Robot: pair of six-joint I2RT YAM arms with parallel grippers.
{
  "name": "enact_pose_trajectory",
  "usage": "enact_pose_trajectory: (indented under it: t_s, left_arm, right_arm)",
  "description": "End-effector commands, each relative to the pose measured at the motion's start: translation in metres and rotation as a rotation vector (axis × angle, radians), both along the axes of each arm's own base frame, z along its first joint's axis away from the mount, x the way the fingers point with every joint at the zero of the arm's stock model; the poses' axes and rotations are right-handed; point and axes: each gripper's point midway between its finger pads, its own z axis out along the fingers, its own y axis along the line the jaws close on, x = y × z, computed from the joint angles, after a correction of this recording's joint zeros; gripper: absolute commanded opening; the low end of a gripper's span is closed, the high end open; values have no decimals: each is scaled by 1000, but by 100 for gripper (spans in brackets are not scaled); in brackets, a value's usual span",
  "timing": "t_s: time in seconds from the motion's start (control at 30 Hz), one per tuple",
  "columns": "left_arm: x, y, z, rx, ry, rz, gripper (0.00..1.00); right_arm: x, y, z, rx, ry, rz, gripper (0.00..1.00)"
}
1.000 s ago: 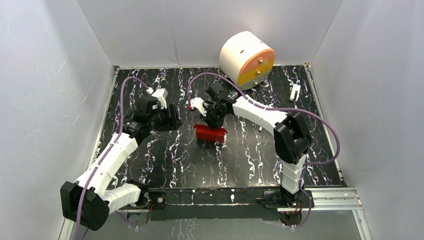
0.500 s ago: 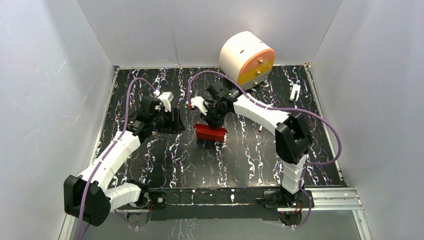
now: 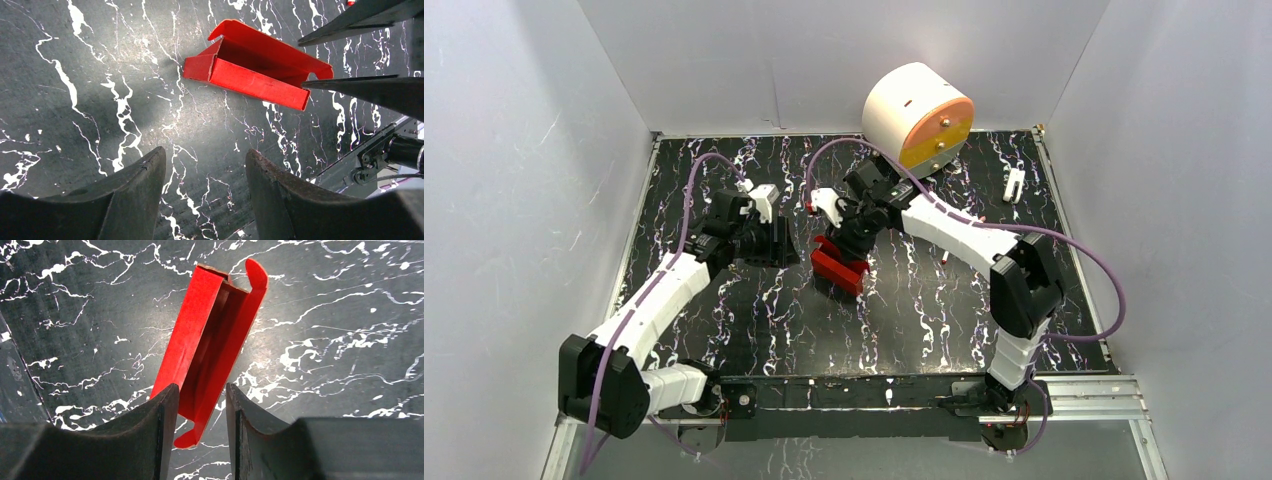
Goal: Fold the paper box
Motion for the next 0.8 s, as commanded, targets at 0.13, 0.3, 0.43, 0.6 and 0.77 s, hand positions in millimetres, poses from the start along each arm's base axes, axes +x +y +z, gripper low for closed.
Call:
enact_pose_trajectory:
  t_s: [0.13,0.3,0.43,0.6,0.77]
  left_arm:
    - [0,17,13,7,-95,104,58]
    - [6,13,15,3,-94,81,58]
    - [3,2,7,-40,-26,63,58]
    - [4,-10,0,-144,26,117,57]
    - [18,-21,-4,-248,39,207,57]
  right_arm:
    - [8,16,22,92,-27,-35,48]
    - [7,9,37,100,-28,-127,49]
    - [3,-7,40,87,-22,-229,49]
    - [-7,-10,41,156,37,-362,51]
    - [-10,-7,29,154,26,-382,66]
